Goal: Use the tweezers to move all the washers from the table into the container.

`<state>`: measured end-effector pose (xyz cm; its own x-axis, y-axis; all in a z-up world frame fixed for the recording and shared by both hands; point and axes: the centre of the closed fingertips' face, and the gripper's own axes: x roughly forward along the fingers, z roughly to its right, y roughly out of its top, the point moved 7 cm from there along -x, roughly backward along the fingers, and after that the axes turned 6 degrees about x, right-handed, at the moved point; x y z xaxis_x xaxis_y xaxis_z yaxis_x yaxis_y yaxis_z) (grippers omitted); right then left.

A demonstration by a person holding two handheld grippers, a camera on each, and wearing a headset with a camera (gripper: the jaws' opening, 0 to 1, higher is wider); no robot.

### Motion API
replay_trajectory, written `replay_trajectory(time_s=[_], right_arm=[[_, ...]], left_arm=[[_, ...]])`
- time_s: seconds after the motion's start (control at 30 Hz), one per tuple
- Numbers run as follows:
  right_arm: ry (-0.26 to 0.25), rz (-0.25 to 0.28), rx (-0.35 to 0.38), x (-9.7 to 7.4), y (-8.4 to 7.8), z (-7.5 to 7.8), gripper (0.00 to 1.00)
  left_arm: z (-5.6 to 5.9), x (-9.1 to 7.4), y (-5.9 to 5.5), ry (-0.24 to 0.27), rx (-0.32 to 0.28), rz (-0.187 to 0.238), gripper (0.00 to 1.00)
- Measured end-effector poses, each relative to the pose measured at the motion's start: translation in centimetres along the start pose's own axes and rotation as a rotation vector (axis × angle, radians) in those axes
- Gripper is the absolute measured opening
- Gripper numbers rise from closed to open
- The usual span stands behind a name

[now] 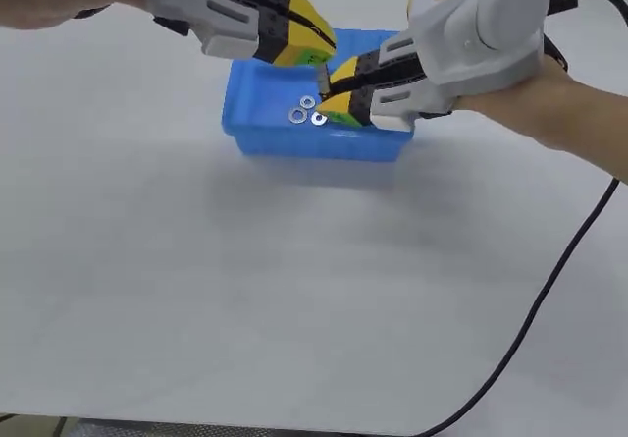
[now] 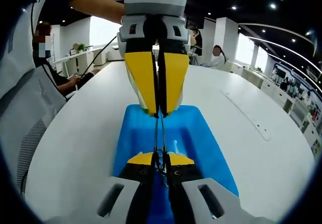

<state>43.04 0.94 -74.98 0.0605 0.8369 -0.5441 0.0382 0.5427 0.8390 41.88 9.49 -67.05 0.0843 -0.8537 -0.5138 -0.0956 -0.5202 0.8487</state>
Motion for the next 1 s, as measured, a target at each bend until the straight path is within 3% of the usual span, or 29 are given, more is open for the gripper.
replay_trajectory(time_s=[0.27,0.43,0.8,1.0], right_arm=[[-0.004,-0.014,0.003,0.1,0.1,-0.1,0.11],[-0.015,-0.01,0.007,-0.4,0.3,-0.1,0.11],[-0.044,0.044,0.0,-2.7,2.4,-1.0,0.11],[-0.056,0.062,-0.029,-4.3,3.9,-2.7,0.1]], left_arm=[[0.2,0.2,0.0,-0.001,0.003,-0.013,0.06],[0.4,0.3,0.6,0.0,0.026,-0.016,0.06],[1.0,-1.1,3.4,0.008,0.065,0.002,0.06],[2.8,-2.2,5.6,0.02,0.095,0.015,0.06]])
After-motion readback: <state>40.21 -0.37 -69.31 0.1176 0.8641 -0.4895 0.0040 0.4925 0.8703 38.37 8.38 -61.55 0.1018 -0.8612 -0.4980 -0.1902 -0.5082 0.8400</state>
